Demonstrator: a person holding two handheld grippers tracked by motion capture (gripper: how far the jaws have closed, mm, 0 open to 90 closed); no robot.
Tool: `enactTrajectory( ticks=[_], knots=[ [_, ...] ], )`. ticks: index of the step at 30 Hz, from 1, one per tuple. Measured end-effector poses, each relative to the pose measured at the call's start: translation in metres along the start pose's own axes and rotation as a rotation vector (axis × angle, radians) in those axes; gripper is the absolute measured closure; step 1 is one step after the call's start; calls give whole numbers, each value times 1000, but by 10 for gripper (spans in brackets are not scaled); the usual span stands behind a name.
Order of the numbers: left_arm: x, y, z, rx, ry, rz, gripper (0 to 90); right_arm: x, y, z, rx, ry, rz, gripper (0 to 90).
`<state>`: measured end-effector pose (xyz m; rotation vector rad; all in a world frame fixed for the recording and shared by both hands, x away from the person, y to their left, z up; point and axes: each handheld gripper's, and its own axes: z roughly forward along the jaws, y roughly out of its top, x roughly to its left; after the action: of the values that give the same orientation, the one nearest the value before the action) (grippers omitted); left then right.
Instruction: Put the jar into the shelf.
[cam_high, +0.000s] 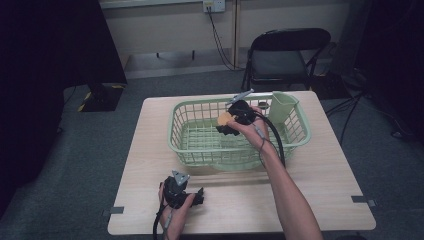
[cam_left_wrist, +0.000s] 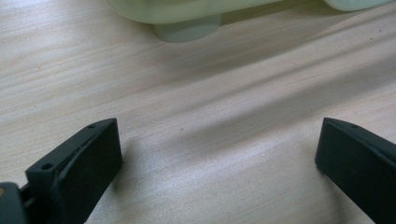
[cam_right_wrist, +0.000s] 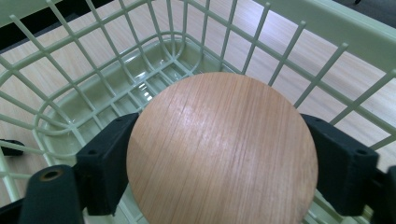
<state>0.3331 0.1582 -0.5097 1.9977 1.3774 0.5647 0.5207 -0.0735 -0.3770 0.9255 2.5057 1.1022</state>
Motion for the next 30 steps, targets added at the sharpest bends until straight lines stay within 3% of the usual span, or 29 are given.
enactTrajectory(
  ticks=[8,12,30],
  knots=[
    [0,0,0,0,0,0,4,-2,1,-3,-37,-23,18,25],
    [0,0,0,0,0,0,4,-3,2,-6,-68,-19,26,23],
    [0,0,0,0,0,0,4,-7,3,-14,-110,-33,51,17]
  ],
)
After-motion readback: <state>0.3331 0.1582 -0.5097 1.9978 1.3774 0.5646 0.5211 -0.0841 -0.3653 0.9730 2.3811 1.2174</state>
